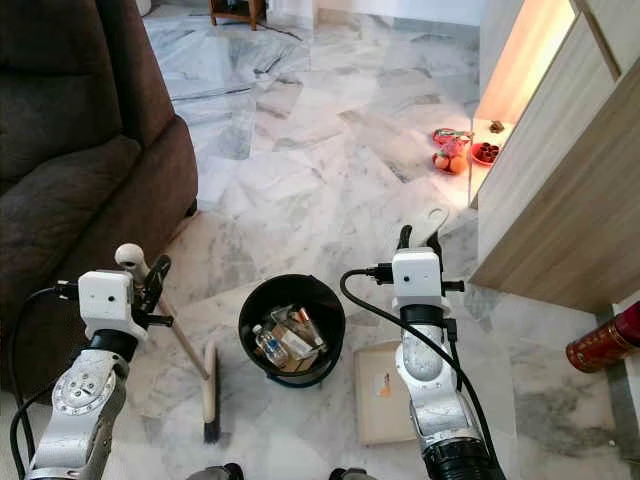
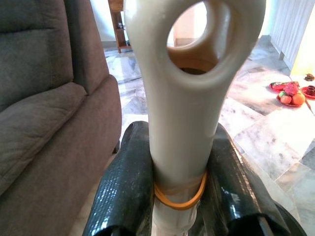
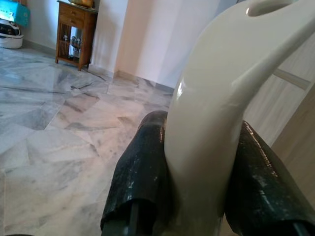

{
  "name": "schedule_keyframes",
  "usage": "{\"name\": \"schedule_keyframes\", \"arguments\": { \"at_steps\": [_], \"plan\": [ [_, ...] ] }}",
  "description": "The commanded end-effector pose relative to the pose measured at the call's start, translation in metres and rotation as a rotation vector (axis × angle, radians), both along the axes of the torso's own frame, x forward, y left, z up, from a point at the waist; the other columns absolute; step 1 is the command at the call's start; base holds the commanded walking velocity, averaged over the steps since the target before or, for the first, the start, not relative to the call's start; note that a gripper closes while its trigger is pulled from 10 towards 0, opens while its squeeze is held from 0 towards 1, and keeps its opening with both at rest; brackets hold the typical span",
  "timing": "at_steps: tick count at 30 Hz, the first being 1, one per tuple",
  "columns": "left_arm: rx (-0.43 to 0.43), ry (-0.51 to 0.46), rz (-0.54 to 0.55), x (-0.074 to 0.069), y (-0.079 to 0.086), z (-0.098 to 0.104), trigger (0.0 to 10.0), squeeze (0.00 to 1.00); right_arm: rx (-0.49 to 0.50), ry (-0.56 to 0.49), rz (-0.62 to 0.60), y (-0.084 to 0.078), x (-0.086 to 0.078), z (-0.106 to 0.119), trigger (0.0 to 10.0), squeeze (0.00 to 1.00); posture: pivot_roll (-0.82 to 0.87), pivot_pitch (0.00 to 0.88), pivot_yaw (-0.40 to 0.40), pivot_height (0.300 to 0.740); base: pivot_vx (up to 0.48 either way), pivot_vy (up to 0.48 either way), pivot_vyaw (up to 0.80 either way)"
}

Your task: Sweep floor

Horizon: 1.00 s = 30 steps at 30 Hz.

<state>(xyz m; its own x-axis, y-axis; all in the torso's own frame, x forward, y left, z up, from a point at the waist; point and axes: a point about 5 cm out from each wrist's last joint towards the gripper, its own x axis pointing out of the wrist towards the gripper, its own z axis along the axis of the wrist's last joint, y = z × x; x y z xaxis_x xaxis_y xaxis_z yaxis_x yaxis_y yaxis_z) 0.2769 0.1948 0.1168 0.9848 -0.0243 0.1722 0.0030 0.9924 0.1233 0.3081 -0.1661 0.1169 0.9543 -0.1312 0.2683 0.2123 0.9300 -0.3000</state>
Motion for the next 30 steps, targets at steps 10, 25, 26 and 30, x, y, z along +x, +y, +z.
{"name": "schedule_keyframes", "arguments": {
  "at_steps": [10,25,26,30],
  "plan": [
    [-0.009,-0.034,-0.002,-0.0022,0.0004,0.0078,10.0,0.00,0.009,-0.012,0.021,0.0005,0.0018,-0.0007,10.0,0.00,0.14,0.195,0.003,0.740,0.000,0.000,0.00],
    [-0.008,-0.035,-0.003,-0.0017,0.0005,0.0086,10.0,0.00,0.018,-0.006,0.031,0.0022,0.0018,-0.0035,10.0,0.00,0.14,0.199,0.005,0.740,0.000,0.000,0.00],
    [-0.008,-0.035,-0.003,-0.0017,0.0004,0.0086,10.0,0.00,0.018,-0.005,0.031,0.0022,0.0018,-0.0035,10.0,0.00,0.14,0.199,0.005,0.740,0.000,0.000,0.00],
    [-0.008,-0.034,-0.003,-0.0018,0.0003,0.0085,10.0,0.00,0.018,-0.004,0.038,0.0034,0.0021,-0.0036,10.0,0.00,0.14,0.199,0.004,0.740,-0.240,0.000,0.00]
  ]
}}
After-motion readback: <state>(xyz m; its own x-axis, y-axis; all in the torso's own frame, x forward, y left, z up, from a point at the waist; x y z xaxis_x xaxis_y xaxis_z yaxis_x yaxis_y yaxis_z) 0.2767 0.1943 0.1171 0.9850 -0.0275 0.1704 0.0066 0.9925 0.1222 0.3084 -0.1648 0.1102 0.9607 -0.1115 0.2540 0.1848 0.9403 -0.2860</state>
